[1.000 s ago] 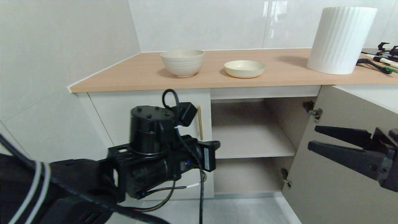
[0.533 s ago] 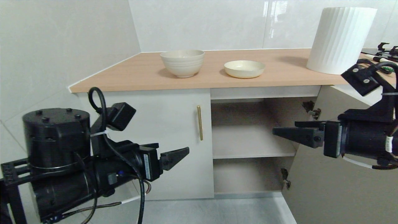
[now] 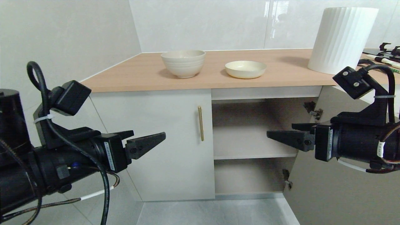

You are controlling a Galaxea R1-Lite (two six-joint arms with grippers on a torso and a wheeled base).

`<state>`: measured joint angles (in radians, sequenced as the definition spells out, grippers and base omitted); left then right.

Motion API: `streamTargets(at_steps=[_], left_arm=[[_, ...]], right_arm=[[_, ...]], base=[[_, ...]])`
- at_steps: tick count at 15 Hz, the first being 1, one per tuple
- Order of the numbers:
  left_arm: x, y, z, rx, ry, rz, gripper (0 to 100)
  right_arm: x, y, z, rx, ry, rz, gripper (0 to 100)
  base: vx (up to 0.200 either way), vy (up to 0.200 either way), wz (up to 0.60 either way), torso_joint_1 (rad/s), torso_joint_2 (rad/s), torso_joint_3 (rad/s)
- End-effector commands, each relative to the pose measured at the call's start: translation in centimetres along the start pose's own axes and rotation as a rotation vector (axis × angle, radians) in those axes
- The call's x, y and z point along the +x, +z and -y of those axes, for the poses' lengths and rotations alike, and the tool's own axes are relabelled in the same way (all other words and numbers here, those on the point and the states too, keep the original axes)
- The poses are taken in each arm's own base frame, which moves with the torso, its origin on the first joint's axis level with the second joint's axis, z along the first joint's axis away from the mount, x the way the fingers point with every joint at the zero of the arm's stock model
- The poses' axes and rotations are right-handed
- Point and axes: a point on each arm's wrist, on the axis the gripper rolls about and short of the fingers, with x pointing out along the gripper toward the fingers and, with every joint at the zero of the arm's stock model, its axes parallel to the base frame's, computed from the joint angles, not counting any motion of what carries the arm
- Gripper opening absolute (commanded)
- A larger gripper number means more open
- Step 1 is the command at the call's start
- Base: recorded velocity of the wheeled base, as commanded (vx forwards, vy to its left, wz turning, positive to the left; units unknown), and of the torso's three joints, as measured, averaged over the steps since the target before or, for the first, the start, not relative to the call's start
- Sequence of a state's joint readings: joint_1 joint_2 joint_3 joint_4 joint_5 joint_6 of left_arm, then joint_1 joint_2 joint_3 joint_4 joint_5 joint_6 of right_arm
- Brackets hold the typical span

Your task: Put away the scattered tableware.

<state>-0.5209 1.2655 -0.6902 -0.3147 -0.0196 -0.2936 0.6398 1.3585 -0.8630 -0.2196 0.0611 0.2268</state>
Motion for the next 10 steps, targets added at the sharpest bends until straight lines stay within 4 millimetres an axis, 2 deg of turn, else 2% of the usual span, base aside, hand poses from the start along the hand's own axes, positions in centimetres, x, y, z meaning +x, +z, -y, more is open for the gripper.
streamTargets(at_steps=[1,4,10], left_arm=[[-0.17,0.17,0.04,-0.001,-0.002,0.009,100],[-0.19,0.27,0.07,-0.001,-0.003,0.005,100],[-0.29,0.66,-0.18,-0.007,0.015,0.003,100]], right_arm=[[-0.21,0.12,-0.07,-0.001,0.004,0.008,100],[-0.13,-0.10,-0.55,-0.007,0.026,-0.002,100],[-0.11,-0.28,-0.71,-0.006,0.032,-0.008,100]], base=[[0.000,0.000,0.00,0.000,0.00,0.000],[0.000,0.000,0.00,0.000,0.00,0.000],[0.200,0.000,0.00,0.004,0.00,0.001]])
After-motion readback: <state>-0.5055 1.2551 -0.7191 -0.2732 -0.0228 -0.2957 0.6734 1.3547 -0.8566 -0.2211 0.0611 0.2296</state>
